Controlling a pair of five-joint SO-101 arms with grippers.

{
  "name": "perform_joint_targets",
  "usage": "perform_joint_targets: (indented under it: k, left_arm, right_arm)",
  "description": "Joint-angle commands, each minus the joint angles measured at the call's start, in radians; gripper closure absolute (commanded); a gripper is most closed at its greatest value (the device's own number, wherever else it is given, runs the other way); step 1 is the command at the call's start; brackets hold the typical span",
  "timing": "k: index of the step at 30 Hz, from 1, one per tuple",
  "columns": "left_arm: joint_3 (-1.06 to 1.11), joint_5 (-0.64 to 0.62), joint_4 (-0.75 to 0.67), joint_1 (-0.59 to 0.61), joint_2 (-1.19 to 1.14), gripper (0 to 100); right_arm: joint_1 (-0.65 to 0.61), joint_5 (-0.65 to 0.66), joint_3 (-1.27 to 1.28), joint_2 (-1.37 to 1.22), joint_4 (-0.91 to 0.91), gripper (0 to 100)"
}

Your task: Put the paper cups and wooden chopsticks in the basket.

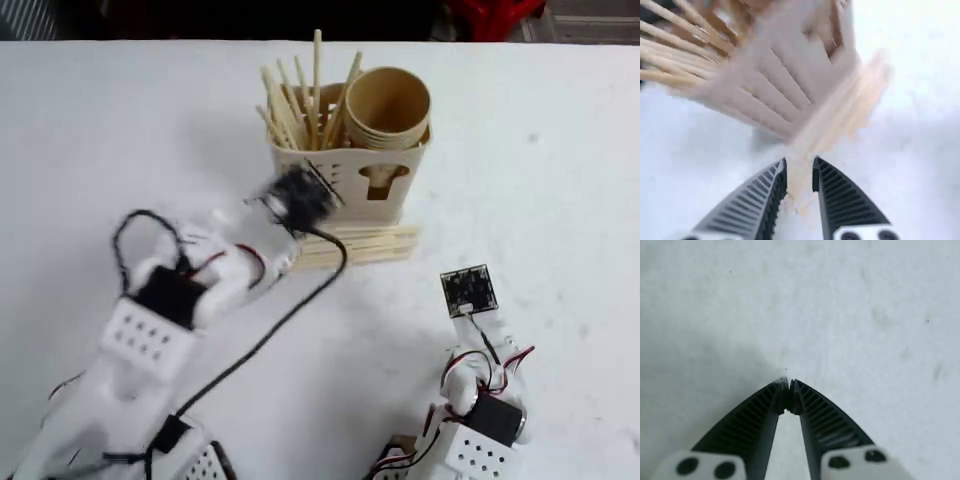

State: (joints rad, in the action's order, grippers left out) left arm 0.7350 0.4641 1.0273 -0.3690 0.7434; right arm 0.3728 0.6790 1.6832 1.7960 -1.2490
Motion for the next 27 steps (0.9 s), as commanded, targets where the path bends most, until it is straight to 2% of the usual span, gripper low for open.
perform_joint_targets:
  k: [1,4,10,14,18,23,27]
  left_arm:
    - [0.095,0.11,-0.077,-0.015,-0.148,90]
    - [0.094,0.161,-0.137,-0.015,-0.288,89]
    - [0.043,0.137,-0.233,0.036,-0.515,90]
    - [0.052,0.028,-0.282,0.219,-0.446,94]
    - [0.11,-0.152,-0.41,0.367,-0.344,92]
    - [0.178,-0.18,-0.56,0.437,-0.315,91]
    - [0.181,-0.186,-0.574,0.455,-0.315,91]
  right_arm:
    - [0.002,0.006,0.006,0.005,0.01,98.1]
    - [0.004,0.006,0.006,0.005,0.01,98.1]
    - [0.004,0.006,0.006,0.005,0.01,98.1]
    - [0.002,0.006,0.006,0.005,0.01,98.1]
    - [0.002,0.006,0.006,0.005,0.01,98.1]
    - [-0.061,0.006,0.006,0.004,-0.021,98.1]
    - [-0.124,0.012,0.006,0.005,-0.042,98.1]
